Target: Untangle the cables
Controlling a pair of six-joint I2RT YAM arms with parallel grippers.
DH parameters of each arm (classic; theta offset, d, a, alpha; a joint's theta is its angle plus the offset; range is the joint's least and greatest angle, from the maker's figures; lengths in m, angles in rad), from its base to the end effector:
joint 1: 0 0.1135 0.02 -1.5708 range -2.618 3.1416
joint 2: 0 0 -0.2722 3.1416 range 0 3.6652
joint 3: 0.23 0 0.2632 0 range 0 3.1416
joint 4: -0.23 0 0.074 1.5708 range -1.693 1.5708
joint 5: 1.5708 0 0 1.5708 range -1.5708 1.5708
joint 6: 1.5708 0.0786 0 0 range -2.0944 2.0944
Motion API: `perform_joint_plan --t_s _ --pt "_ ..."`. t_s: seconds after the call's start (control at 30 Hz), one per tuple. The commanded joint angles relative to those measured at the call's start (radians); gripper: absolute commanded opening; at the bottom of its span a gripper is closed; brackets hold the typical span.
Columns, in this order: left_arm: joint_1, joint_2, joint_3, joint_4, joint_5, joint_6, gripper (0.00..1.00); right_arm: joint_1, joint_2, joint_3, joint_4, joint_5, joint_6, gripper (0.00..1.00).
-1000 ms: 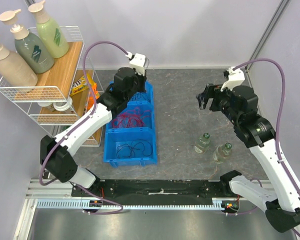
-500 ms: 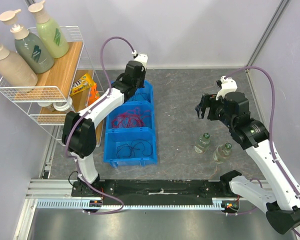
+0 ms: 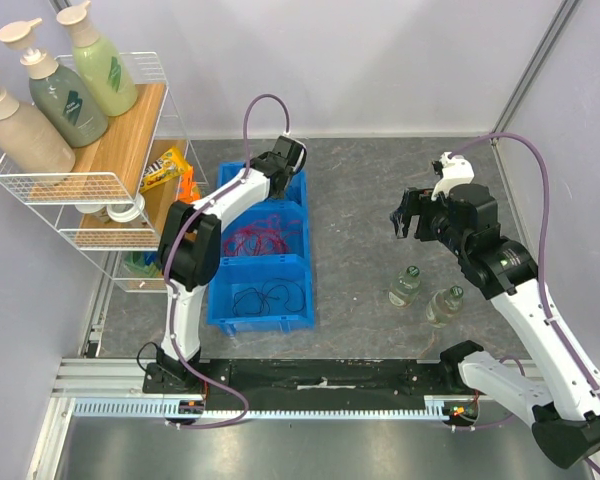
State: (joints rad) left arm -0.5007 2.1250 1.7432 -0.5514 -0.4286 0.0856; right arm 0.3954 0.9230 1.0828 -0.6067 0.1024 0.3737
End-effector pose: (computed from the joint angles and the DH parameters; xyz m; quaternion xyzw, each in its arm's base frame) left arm 0.4631 -0.2162 0.1883 0.2043 0.9076 0.1345 0.3413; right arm 0.2213 0.0837 0.3648 0.0181 0.8454 0.1595 0.5095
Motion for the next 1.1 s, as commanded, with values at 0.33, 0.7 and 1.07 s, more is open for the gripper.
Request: perform_joint_plan --t_s 0.33,0.7,1.07 --pt "-0.001 -0.305 0.039 -0.085 0.203 -0.069 0.72 0.002 0.014 -0.021 0.041 -0.027 0.002 0.87" --pt "0.001 -0.470 0.009 0.014 0.389 -0.109 0.72 0.002 0.019 -0.014 0.041 -0.026 0.001 0.87" --pt "0.002 -0.077 0.286 -0.110 0.377 -0.149 0.59 0.000 -0.012 -0.008 0.019 -0.027 0.007 0.87"
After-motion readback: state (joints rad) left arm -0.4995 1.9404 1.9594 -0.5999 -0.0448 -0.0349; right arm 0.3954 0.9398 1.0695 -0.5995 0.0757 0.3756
